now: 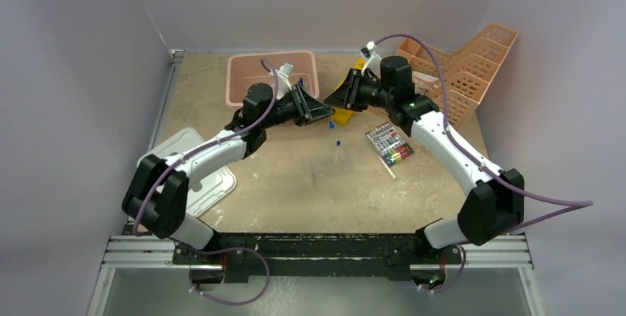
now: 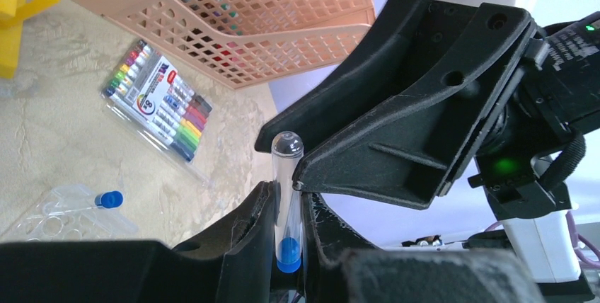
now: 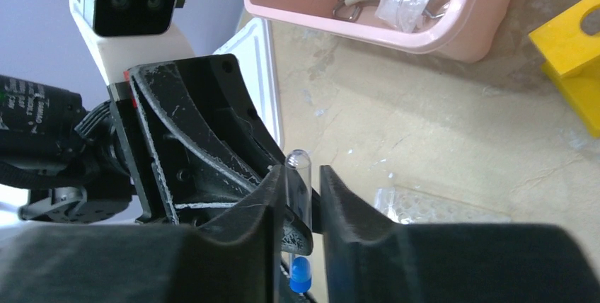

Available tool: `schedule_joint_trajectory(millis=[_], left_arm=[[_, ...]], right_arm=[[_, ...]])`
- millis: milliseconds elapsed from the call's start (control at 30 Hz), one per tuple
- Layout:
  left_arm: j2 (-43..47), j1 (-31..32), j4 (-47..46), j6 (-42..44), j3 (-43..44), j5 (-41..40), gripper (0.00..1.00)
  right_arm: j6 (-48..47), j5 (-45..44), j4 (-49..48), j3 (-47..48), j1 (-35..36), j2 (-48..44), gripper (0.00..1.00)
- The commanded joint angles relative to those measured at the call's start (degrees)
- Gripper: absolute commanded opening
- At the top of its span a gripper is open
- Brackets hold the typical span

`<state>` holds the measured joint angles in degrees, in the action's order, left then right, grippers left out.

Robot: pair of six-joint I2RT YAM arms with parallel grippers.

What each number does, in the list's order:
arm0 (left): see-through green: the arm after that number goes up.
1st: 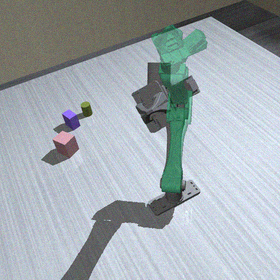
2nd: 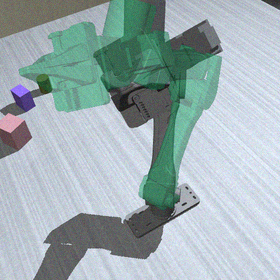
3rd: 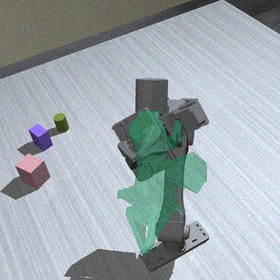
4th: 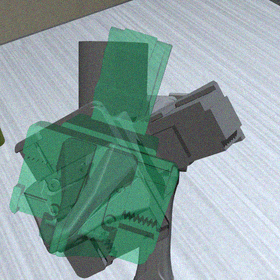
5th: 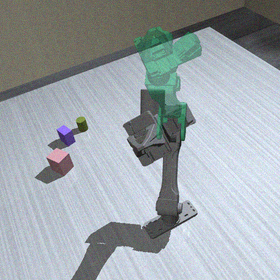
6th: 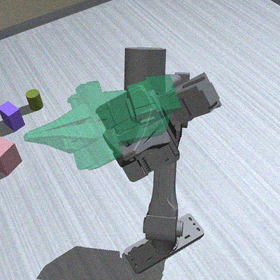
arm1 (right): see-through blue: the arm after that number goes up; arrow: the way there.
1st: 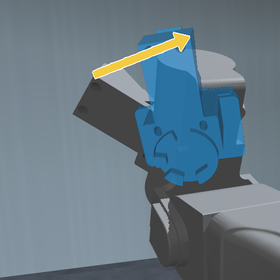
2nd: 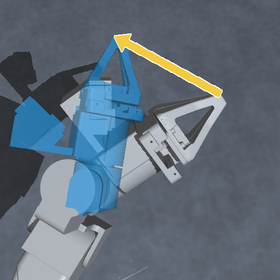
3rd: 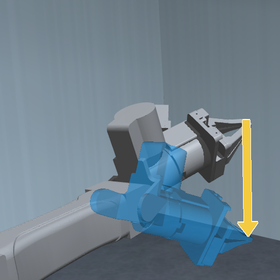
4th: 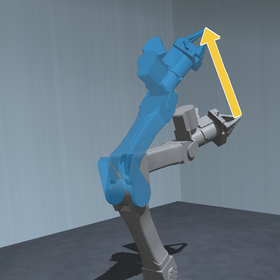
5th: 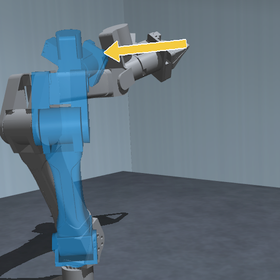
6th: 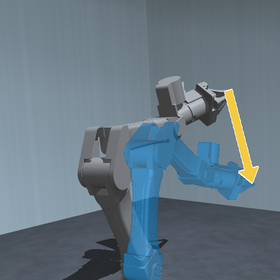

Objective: Organize the chemistry lab equipment

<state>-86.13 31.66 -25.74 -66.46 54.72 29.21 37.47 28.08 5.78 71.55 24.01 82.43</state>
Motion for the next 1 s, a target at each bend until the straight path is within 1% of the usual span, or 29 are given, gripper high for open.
schedule_joint_trajectory(millis=[0,67,167,233,300,433,567,667,800,900,967], left_arm=[[4.7,-0.2,-8.0,1.0,-0.4,-4.1,0.14],[4.6,-0.2,-11.4,-1.6,-0.2,-4.5,0.15],[2.8,-0.2,-15.9,-6.2,2.5,-4.8,0.14],[2.3,-0.1,-16.2,-9.1,4.1,-6.6,0.14],[2.7,-0.1,-15.3,-12.3,4.6,-11.1,0.14],[4.0,0.0,-10.2,-20.0,5.1,-19.6,0.13],[4.3,0.9,-6.8,-26.7,5.3,-23.7,0.13],[4.5,1.8,-6.2,-28.0,5.2,-25.8,0.13],[4.8,2.8,-7.2,-28.1,5.1,-27.0,0.14],[5.8,3.3,-6.8,-27.2,4.6,-28.8,0.14],[6.4,3.2,-6.9,-26.8,4.2,-29.0,0.15]], right_arm=[[2.4,-0.9,-0.9,2.5,0.0,-4.0,0.44],[2.8,-2.6,-1.3,2.7,-0.1,-5.8,0.55],[2.9,-6.0,-3.5,1.9,0.0,-9.0,0.67],[2.7,-8.1,-4.9,0.9,-0.1,-11.0,0.72],[2.4,-8.9,-6.3,-0.6,0.0,-12.6,0.74],[3.1,-8.1,-11.9,-3.9,-0.1,-13.0,0.75],[10.1,-0.1,-16.9,-5.6,0.0,-10.9,0.76],[14.9,1.5,-22.8,-5.8,0.0,-8.9,0.75],[19.8,2.3,-23.8,-5.6,0.1,-6.7,0.73],[24.1,2.6,-25.5,-6.3,-0.1,-6.3,0.69],[25.8,1.5,-26.3,-6.9,0.0,-6.8,0.64]])
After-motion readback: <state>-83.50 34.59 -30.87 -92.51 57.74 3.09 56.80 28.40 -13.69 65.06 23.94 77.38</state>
